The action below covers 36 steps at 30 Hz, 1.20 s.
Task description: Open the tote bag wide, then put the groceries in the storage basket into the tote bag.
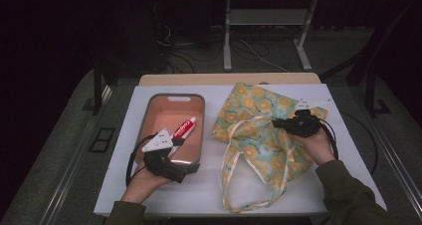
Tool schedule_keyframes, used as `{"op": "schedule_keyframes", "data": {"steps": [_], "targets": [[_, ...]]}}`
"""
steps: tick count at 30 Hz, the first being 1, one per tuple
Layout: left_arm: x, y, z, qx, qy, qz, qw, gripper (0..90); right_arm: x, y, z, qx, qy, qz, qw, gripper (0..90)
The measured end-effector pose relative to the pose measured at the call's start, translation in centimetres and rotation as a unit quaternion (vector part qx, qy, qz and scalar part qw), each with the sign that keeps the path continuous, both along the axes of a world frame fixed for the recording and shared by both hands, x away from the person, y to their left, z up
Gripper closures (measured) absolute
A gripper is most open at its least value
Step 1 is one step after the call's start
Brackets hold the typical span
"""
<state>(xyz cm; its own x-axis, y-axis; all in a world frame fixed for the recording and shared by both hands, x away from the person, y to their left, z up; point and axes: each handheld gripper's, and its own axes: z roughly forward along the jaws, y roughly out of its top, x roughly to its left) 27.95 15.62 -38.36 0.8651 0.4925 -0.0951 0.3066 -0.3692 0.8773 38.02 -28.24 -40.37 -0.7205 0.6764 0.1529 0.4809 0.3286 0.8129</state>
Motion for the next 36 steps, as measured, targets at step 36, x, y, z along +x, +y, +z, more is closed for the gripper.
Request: {"op": "schedule_keyframes", "data": {"steps": [36], "targets": [[10.5,0.8,-1.1,0.110,0.052,0.102,0.9873,21.9,-0.3,0.2,0.3,0.001,-0.008,0.012,0.9999,88.8]]}}
